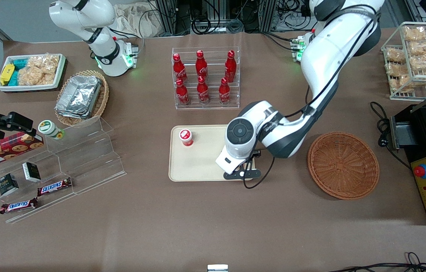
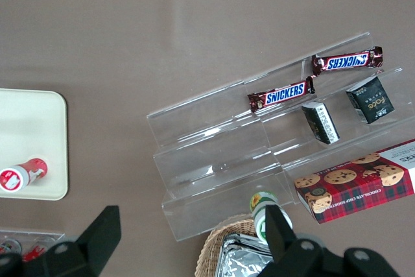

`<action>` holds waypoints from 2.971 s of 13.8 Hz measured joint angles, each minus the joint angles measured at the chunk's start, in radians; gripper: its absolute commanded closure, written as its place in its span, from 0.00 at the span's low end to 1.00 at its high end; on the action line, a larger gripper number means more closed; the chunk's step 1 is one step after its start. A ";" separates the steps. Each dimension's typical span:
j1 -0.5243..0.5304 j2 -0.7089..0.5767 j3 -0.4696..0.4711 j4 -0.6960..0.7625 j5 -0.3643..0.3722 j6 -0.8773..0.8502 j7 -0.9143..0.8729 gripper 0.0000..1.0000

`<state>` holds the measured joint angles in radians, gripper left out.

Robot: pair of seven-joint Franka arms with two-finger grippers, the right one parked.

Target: Place sandwich from basket to tray

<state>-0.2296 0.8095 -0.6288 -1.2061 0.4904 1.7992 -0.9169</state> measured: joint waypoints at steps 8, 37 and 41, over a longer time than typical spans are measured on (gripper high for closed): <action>0.103 -0.249 0.002 0.047 -0.076 -0.314 0.078 0.00; 0.208 -0.741 0.521 -0.391 -0.363 -0.126 0.802 0.00; 0.196 -0.813 0.549 -0.493 -0.436 -0.083 0.806 0.00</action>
<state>-0.0339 -0.0030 -0.0798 -1.6993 0.0539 1.7158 -0.1111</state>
